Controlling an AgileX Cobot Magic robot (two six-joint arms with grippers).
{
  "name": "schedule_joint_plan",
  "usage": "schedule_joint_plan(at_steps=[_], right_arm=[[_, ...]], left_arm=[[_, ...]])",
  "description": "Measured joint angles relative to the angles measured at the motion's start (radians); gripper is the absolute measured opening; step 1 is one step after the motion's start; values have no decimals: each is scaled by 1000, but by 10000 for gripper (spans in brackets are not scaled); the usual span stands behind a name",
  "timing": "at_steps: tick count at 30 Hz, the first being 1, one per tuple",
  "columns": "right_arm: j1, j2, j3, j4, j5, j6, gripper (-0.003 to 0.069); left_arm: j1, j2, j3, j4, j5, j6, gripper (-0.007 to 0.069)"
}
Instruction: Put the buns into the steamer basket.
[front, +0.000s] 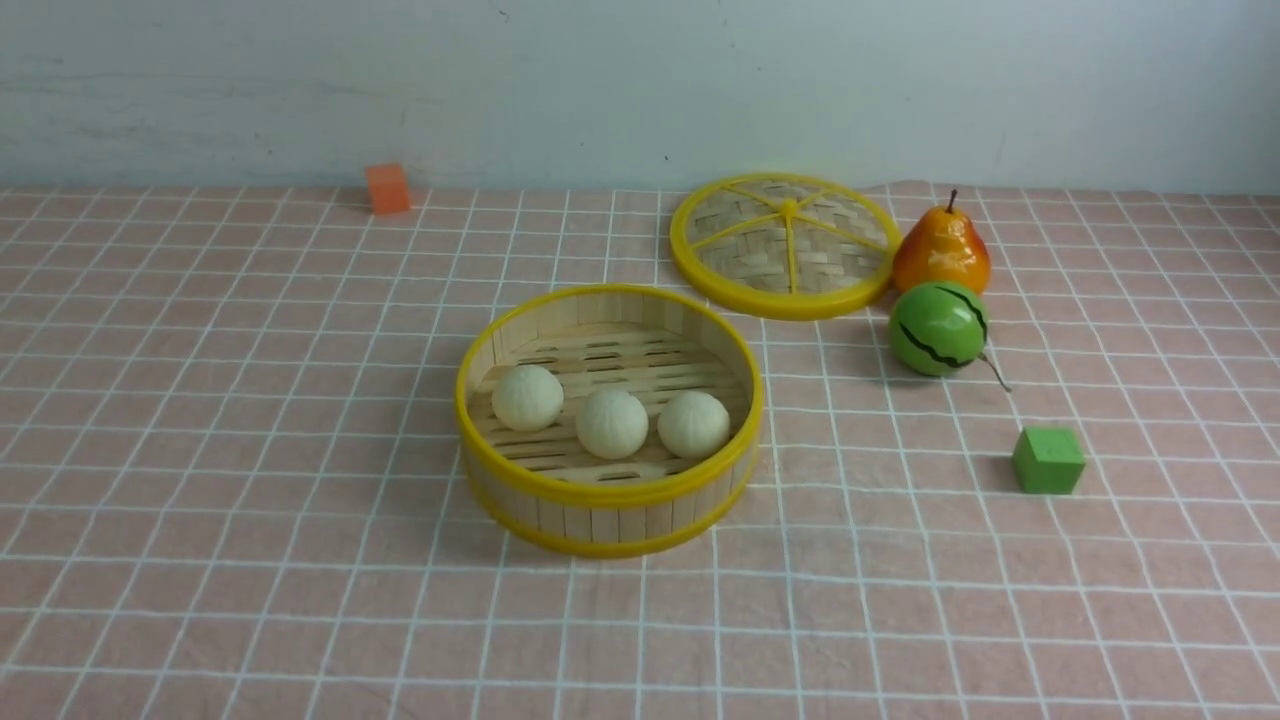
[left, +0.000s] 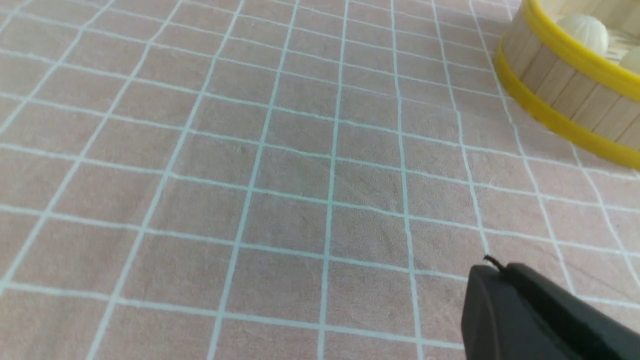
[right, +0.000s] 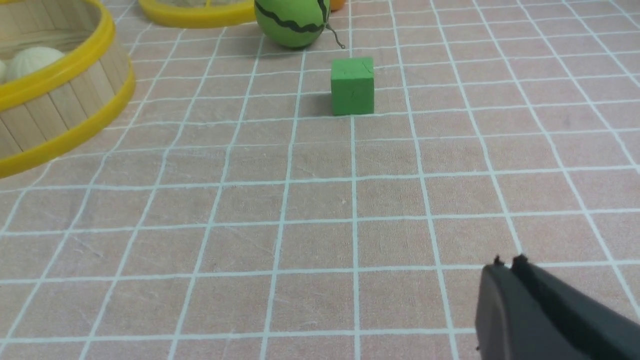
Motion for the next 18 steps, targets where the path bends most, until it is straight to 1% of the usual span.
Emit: schedule_joint_plan(at_steps=[1, 4, 10, 18], right_arm=[[0, 0, 0, 0, 0, 0, 7], [0, 0, 0, 0, 0, 0, 8], [0, 0, 0, 0, 0, 0, 9], [0, 0, 0, 0, 0, 0, 9]], left_arm=[[0, 0, 0, -11, -1, 27, -14], [-5, 0, 0, -15, -1, 38, -14], [-69, 0, 0, -19, -1, 43, -14], [-70, 0, 0, -19, -2, 45, -14]])
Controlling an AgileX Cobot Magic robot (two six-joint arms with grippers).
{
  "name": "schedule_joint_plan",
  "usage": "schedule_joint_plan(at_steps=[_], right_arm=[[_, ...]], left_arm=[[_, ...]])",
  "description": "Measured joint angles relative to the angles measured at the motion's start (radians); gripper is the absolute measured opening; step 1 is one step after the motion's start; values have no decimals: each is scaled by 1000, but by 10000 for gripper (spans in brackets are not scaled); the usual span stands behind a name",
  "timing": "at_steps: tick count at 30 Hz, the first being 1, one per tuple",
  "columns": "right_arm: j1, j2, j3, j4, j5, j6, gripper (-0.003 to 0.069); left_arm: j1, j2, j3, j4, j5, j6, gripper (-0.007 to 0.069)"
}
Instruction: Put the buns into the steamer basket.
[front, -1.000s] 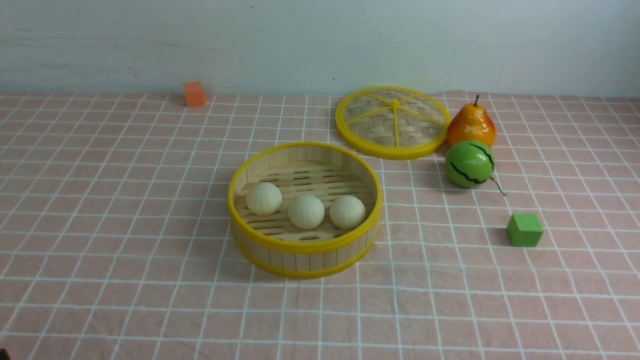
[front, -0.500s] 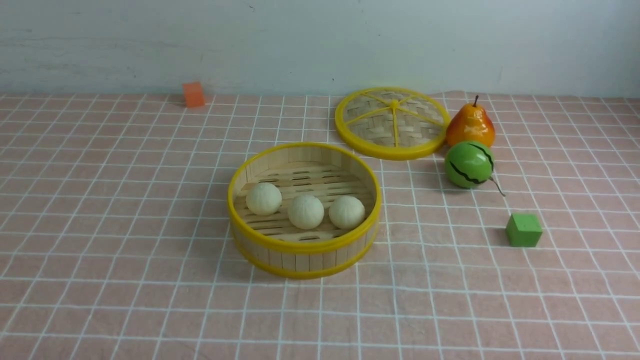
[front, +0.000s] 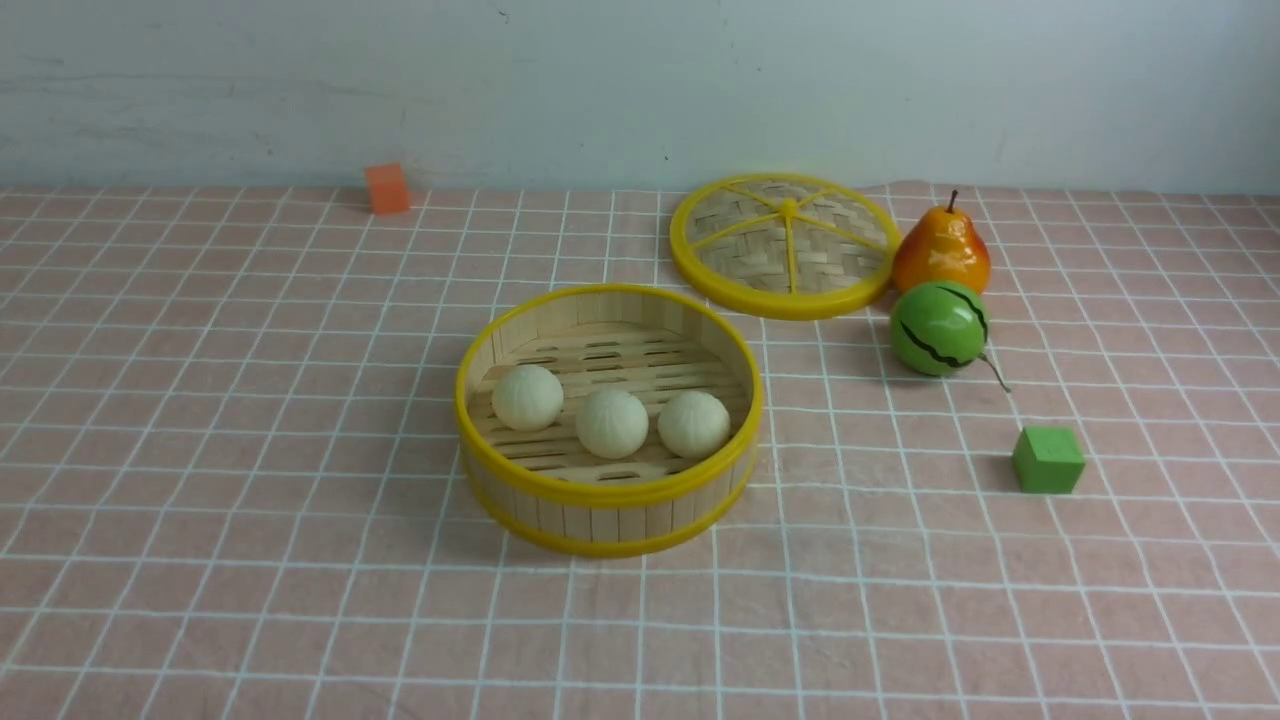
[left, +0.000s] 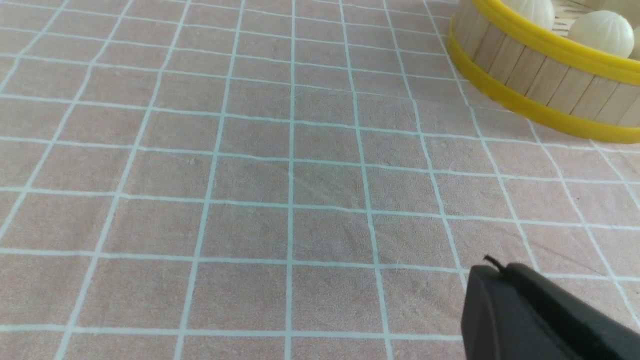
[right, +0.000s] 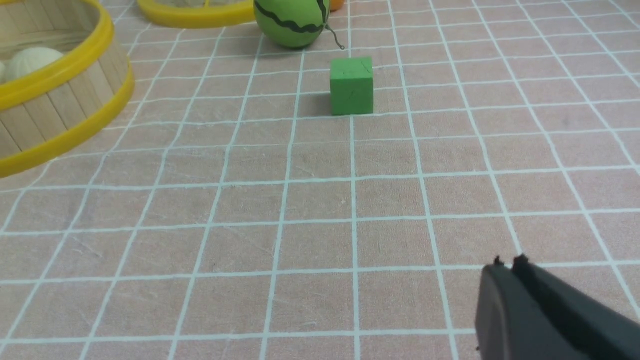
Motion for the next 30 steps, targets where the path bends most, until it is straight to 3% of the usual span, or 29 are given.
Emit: schedule_joint_plan(at_steps=[30], right_arm=[[0, 0, 0, 0, 0, 0, 36]], left_arm=[[0, 0, 0, 0, 0, 0, -14]])
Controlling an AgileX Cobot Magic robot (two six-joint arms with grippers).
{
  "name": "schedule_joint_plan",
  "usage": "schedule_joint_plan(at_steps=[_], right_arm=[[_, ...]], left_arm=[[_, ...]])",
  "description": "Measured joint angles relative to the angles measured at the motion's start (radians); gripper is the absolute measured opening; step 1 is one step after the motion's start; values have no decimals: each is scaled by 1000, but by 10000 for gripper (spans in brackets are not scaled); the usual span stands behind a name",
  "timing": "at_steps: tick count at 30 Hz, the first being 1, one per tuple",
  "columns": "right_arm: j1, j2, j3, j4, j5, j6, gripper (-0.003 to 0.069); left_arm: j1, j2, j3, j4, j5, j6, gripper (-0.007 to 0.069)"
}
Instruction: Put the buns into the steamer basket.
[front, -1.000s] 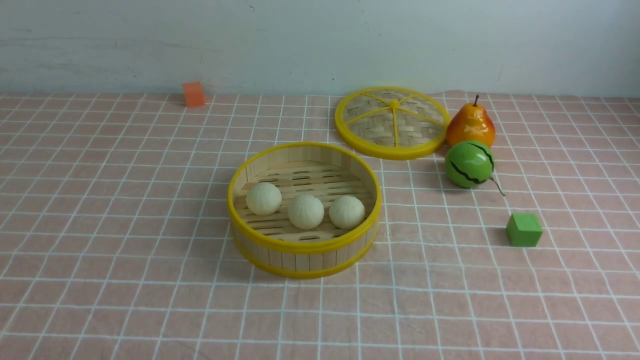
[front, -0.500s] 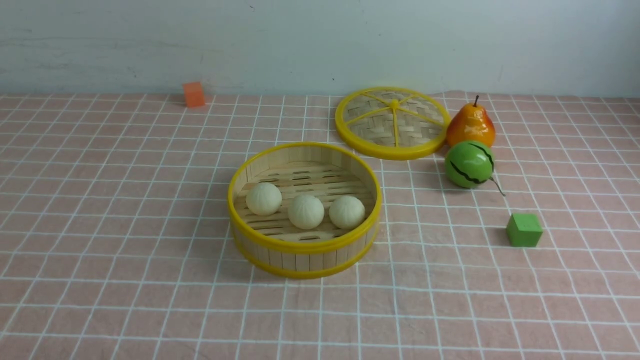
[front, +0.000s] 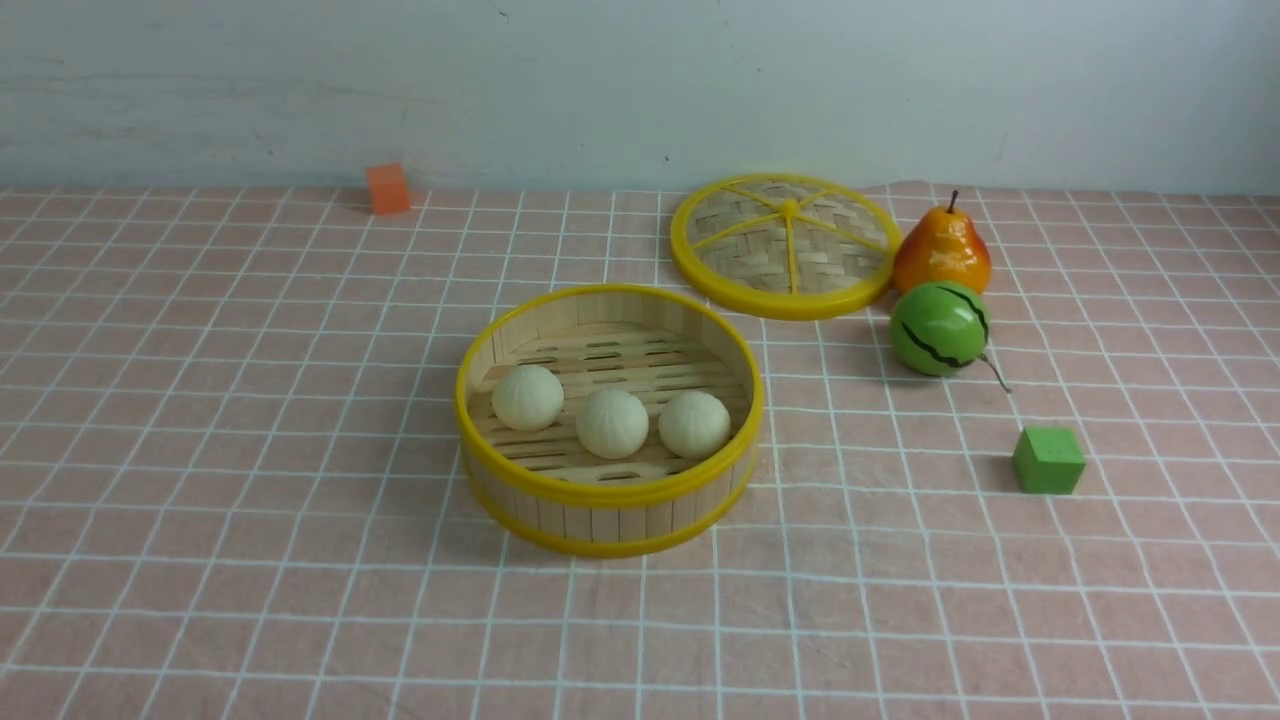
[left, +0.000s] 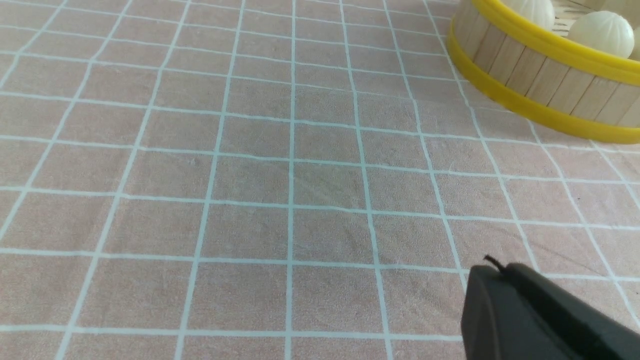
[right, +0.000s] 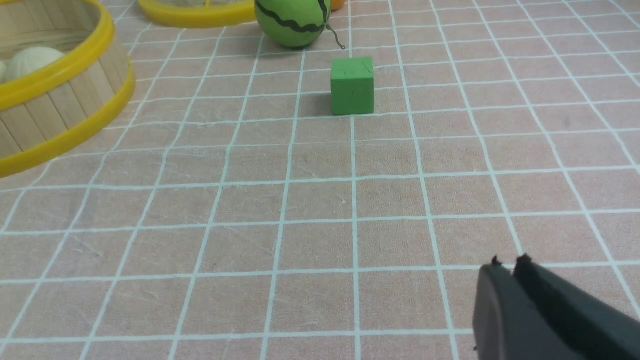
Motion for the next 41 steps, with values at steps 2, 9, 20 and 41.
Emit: schedule_joint_plan(at_steps=[2, 9, 20, 41], right_arm=[[0, 0, 0, 0, 0, 0, 39], [0, 0, 0, 0, 0, 0, 42], [0, 0, 0, 0, 0, 0, 54], [0, 0, 0, 0, 0, 0, 88]], left_arm=[[0, 0, 0, 0, 0, 0, -14], [0, 0, 0, 0, -1, 0, -14], [0, 0, 0, 0, -1, 0, -13], [0, 0, 0, 0, -2, 0, 1]])
